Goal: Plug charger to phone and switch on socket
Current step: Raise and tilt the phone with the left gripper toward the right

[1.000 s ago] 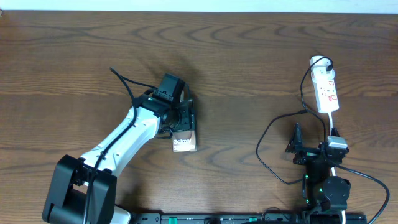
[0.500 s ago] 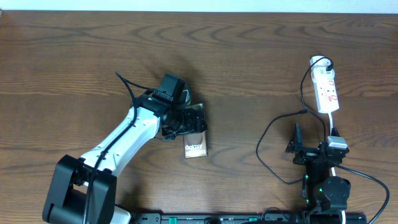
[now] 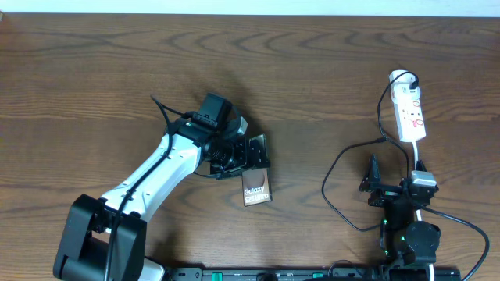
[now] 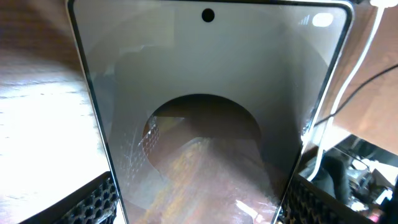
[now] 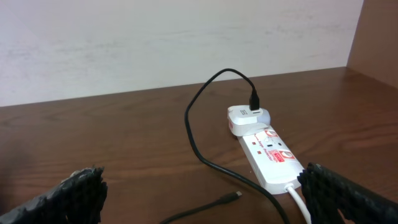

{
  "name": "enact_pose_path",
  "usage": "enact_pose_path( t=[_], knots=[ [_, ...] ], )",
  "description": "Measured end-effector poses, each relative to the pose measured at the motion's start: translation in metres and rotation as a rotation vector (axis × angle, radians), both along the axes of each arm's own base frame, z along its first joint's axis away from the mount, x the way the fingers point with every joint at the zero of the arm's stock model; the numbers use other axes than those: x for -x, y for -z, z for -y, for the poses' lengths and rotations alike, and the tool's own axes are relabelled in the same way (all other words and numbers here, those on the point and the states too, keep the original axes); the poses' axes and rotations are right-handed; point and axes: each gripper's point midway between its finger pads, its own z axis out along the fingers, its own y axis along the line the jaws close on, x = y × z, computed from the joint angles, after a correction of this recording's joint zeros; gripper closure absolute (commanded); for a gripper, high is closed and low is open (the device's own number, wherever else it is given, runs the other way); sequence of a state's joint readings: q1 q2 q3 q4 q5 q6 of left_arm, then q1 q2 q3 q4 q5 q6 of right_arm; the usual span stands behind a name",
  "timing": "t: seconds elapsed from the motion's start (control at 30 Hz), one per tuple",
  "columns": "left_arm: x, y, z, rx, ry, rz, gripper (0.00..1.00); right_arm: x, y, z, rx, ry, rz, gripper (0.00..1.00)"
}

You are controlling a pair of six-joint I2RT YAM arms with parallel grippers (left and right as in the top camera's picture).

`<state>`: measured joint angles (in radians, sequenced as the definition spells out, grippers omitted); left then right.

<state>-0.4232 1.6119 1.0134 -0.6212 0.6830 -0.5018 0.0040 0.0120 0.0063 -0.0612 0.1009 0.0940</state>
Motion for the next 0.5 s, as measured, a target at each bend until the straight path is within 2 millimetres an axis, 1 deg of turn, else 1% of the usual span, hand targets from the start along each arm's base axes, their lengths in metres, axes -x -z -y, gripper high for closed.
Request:
enact_pose_path(
  t=[0.23, 0.5],
  knots=[
    [0.008, -0.010, 0.010, 0.079, 0.002, -0.056, 0.45, 0.000, 0.000, 0.000, 0.000, 0.000, 0.000, 0.01],
    [0.012, -0.019, 0.019, 0.147, -0.007, -0.106, 0.44, 0.000, 0.000, 0.000, 0.000, 0.000, 0.000, 0.01]
  ],
)
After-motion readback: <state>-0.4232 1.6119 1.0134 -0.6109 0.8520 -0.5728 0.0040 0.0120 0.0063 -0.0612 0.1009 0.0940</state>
